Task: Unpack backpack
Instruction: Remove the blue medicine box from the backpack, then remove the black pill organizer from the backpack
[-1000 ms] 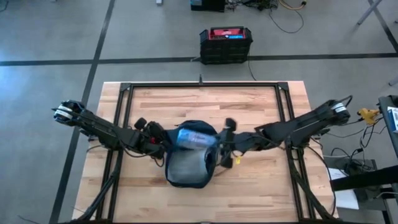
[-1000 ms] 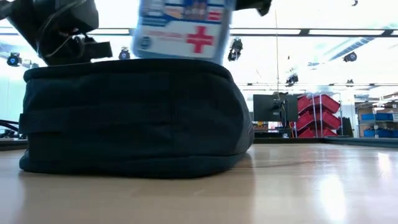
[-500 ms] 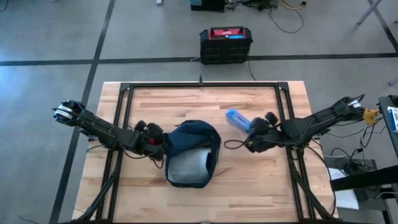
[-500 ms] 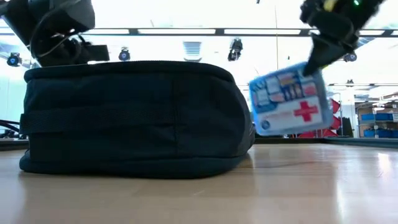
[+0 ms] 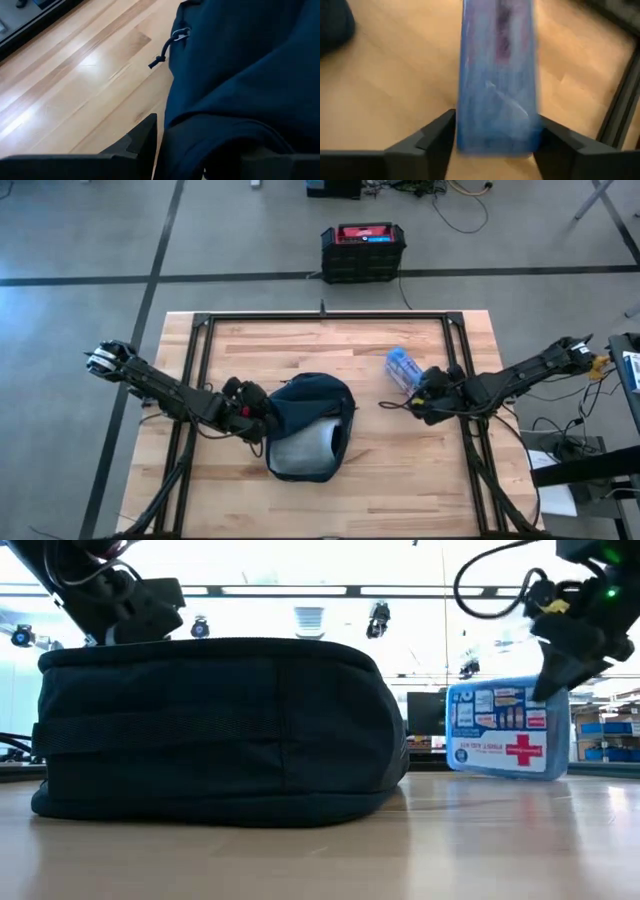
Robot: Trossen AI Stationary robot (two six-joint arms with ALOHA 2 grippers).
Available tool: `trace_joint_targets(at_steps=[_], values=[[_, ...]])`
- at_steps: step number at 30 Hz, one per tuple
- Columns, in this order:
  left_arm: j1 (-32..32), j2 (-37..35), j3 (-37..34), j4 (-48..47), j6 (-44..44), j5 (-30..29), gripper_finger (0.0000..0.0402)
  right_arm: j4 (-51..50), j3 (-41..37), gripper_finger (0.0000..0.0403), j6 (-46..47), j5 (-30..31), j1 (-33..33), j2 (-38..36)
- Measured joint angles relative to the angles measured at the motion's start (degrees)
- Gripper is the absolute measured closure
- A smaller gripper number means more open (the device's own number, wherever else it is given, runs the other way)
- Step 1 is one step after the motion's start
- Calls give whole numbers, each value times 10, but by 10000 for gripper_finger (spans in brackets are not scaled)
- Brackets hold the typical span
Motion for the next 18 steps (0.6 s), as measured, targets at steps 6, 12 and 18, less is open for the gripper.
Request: trace_joint_targets(at_steps=[6, 12, 18], values=[[0, 0, 0, 3, 0, 0, 283, -7, 14, 88, -6, 6, 0, -1], [-1, 3, -2, 9, 0, -2, 283, -29, 33, 85, -11, 9, 0, -1], [-1, 5, -3, 11, 0, -2, 283, -47, 70, 102, -43, 26, 0, -1]])
